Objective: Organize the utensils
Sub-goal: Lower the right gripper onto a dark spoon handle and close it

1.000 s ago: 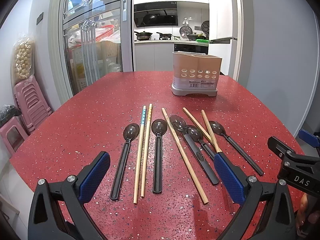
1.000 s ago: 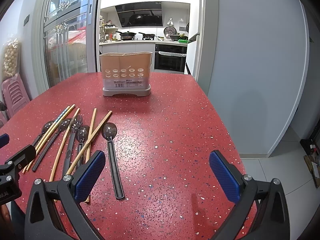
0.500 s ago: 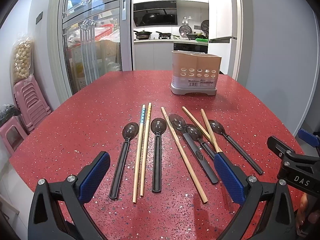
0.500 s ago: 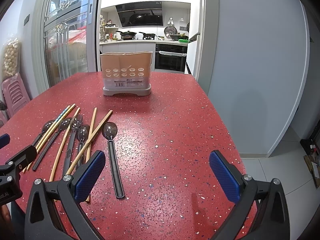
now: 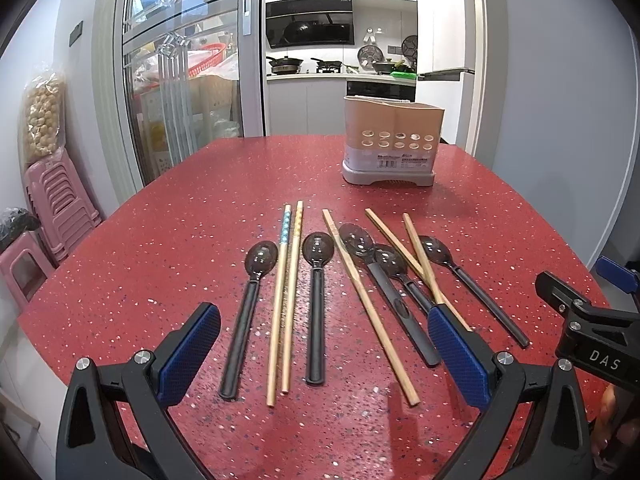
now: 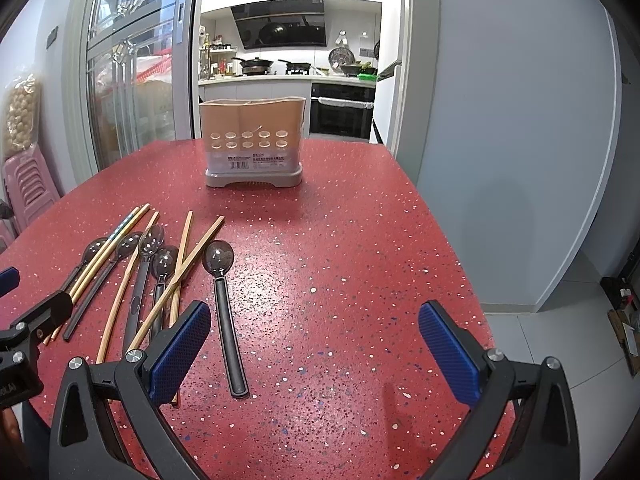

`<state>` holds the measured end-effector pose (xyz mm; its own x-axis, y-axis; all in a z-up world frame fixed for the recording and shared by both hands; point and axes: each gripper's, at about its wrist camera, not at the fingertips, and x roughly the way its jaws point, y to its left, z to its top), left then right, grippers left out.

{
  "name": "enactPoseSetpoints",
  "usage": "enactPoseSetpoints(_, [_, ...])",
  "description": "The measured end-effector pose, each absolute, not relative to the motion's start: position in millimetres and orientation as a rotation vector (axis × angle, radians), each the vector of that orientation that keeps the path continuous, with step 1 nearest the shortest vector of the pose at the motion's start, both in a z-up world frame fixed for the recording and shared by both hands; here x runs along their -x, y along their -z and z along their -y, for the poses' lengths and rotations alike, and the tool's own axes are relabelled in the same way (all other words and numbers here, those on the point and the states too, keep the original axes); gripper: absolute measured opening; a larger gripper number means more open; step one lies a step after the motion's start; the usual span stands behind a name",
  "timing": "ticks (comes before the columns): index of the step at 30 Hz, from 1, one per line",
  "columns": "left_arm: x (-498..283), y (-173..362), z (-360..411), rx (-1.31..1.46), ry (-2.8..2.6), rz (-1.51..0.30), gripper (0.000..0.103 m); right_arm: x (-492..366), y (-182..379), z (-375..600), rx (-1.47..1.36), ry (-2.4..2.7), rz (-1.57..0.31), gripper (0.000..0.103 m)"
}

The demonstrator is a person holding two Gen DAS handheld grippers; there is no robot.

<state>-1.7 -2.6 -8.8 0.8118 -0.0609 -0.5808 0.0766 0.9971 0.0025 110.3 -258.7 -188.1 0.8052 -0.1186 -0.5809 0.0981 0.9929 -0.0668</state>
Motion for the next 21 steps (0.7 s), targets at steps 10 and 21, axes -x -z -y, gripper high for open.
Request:
enactPoseSetpoints(10, [-48.7,10.9,-42.3,-0.065,-0.052,-0.789,0.103,-149.2,183.1,254.9,0.04,-0.008,-0.809,0.103])
enactPoseSetpoints(21, [-88.3,33.6,-81.8,-0.011,-0.077,-0.989,0.103,-204.0,204.5,241.7,0.084,-0.125,-1.113,0.095])
